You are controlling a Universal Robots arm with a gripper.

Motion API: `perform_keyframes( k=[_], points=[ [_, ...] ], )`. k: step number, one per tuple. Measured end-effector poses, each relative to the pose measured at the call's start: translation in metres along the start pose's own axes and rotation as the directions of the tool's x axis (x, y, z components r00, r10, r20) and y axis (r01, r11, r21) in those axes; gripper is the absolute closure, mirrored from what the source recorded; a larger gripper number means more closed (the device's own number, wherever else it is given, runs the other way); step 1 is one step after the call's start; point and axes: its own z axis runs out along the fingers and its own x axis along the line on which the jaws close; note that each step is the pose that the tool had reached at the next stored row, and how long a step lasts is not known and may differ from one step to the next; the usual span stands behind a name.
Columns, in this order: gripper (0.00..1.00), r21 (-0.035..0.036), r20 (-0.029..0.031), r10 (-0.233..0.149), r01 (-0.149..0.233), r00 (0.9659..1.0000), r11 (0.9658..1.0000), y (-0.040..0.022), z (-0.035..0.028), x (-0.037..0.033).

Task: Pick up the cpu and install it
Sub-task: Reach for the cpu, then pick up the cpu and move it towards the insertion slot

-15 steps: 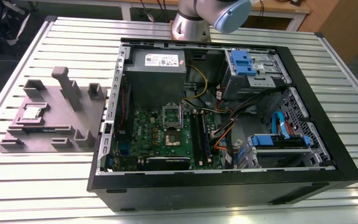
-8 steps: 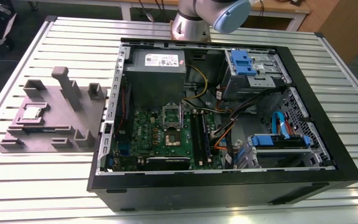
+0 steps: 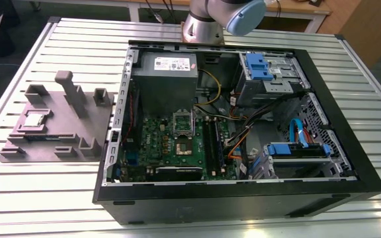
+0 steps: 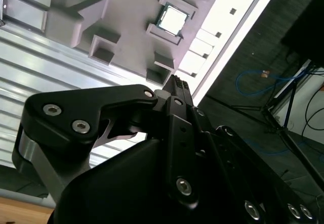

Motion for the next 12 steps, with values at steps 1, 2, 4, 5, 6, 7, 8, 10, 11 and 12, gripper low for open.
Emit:
perform_keyframes(
  k=[1, 2, 4, 5, 6, 7, 8, 10, 11, 12],
  points=[
    [0.90, 0.0001, -0.0003, 0.000, 0.000, 1.0000, 1.0000, -0.0001, 0.0002, 0.0017],
    [0.90, 0.0001, -0.0005, 0.000, 0.000, 1.0000, 1.0000, -0.0002, 0.0004, 0.0028],
    [0.90, 0.0001, -0.0008, 0.000, 0.000, 1.0000, 1.0000, -0.0003, 0.0006, 0.0033],
    [0.90, 0.0002, -0.0008, 0.000, 0.000, 1.0000, 1.0000, -0.0003, 0.0008, 0.0034],
    [0.90, 0.0001, -0.0008, 0.000, 0.000, 1.0000, 1.0000, -0.0003, 0.0010, 0.0034],
    [0.90, 0.0001, -0.0008, 0.000, 0.000, 1.0000, 1.0000, -0.0003, 0.0010, 0.0034],
    [0.90, 0.0001, -0.0008, 0.000, 0.000, 1.0000, 1.0000, -0.0003, 0.0010, 0.0034],
    [0.90, 0.0002, -0.0008, 0.000, 0.000, 1.0000, 1.0000, -0.0003, 0.0010, 0.0034],
    [0.90, 0.0001, -0.0008, 0.000, 0.000, 1.0000, 1.0000, -0.0003, 0.0010, 0.0034],
    [0.90, 0.0002, -0.0009, 0.000, 0.000, 1.0000, 1.0000, -0.0003, 0.0010, 0.0034]
  ],
)
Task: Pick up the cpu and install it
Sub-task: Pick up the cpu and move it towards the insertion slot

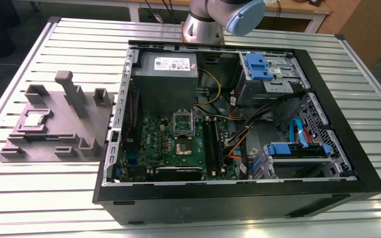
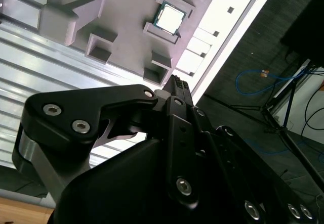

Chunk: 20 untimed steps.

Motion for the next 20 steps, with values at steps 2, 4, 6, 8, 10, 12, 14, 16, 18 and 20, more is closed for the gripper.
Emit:
perform_keyframes(
  k=[2, 4, 6, 8, 10, 12, 14, 16, 18, 20],
  points=[
    [0.90, 0.0000, 0.0000, 0.000, 0.000, 1.0000, 1.0000, 0.0000, 0.0000, 0.0000],
    [0.90, -0.0001, 0.0001, 0.000, 0.000, 1.0000, 1.0000, 0.0000, 0.0001, 0.0000],
    [0.84, -0.0001, 0.0001, 0.000, 0.000, 1.0000, 1.0000, 0.0000, 0.0001, 0.0000],
    [0.77, -0.0001, 0.0001, 0.000, 0.000, 1.0000, 1.0000, 0.0000, 0.0002, 0.0000],
    [0.71, -0.0001, 0.0001, 0.000, 0.000, 1.0000, 1.0000, 0.0000, 0.0002, 0.0000],
    [0.59, -0.0001, 0.0001, 0.000, 0.000, 1.0000, 1.0000, 0.0000, 0.0002, 0.0000],
    [0.53, -0.0001, 0.0003, 0.000, 0.000, 1.0000, 1.0000, 0.0001, 0.0003, 0.0000],
    [0.47, 0.0000, -0.0001, -0.007, 0.007, 1.0000, 1.0000, 0.0008, 0.0009, 0.0001],
    [0.41, 0.0006, -0.0012, -0.032, 0.032, 0.9995, 0.9995, 0.0009, 0.0024, 0.0000],
    [0.41, 0.0013, -0.0027, -0.065, 0.065, 0.9979, 0.9979, 0.0008, 0.0038, 0.0000]
  ],
)
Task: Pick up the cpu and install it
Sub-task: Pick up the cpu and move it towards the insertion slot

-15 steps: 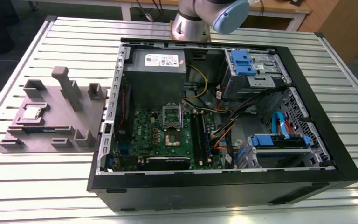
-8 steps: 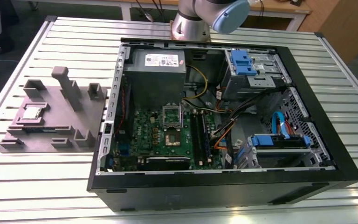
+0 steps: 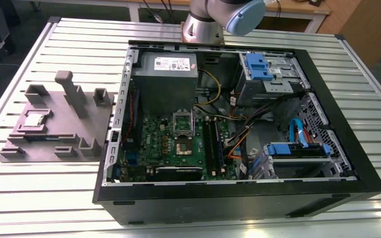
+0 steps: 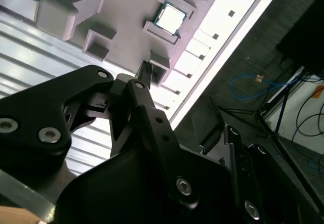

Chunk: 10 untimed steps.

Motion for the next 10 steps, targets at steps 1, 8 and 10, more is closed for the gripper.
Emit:
perform_keyframes(
  k=[1, 8, 10],
  points=[
    [0.41, 0.0002, -0.0004, -0.009, 0.009, 1.0000, 1.0000, 0.0000, 0.0002, 0.0000],
    [0.41, 0.0001, -0.0002, -0.009, 0.009, 1.0000, 1.0000, 0.0000, 0.0013, 0.0000],
    [0.41, 0.0001, -0.0002, -0.009, 0.009, 1.0000, 1.0000, -0.0001, 0.0021, 0.0000]
  ],
)
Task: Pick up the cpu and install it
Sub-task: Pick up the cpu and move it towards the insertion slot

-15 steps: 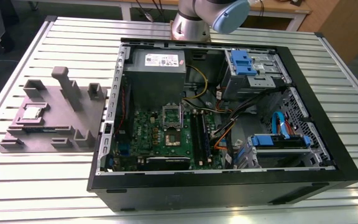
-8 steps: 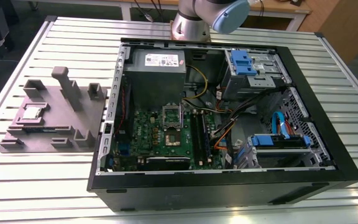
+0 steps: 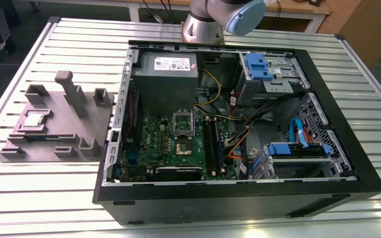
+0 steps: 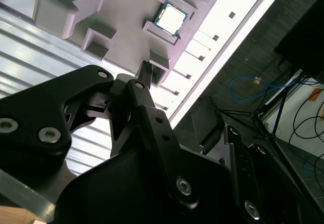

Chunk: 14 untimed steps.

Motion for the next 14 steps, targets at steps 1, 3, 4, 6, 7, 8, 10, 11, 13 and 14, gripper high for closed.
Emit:
perform_keyframes(
  k=[1, 3, 4, 6, 7, 8, 10, 11, 13, 14],
  points=[
    [0.41, 0.0001, 0.0000, 0.000, 0.000, 1.0000, 1.0000, 0.0000, 0.0005, 0.0000],
    [0.41, 0.0001, -0.0001, 0.000, 0.000, 1.0000, 1.0000, -0.0001, 0.0016, 0.0000],
    [0.41, 0.0001, -0.0001, 0.000, 0.000, 1.0000, 1.0000, -0.0001, 0.0022, 0.0000],
    [0.41, 0.0001, -0.0001, 0.000, 0.000, 1.0000, 1.0000, -0.0001, 0.0033, -0.0001],
    [0.41, 0.0001, -0.0001, 0.000, 0.000, 1.0000, 1.0000, -0.0001, 0.0038, -0.0001],
    [0.41, 0.0001, -0.0002, 0.000, 0.000, 1.0000, 1.0000, -0.0002, 0.0043, -0.0001],
    [0.41, 0.0001, -0.0001, 0.000, 0.000, 1.0000, 1.0000, -0.0002, 0.0052, -0.0001],
    [0.41, 0.0001, -0.0001, 0.000, 0.000, 1.0000, 1.0000, -0.0002, 0.0057, -0.0001],
    [0.41, 0.0001, -0.0001, 0.000, 0.000, 1.0000, 1.0000, -0.0003, 0.0065, -0.0001],
    [0.41, 0.0001, -0.0002, 0.000, 0.000, 1.0000, 1.0000, -0.0003, 0.0068, -0.0001]
  ],
)
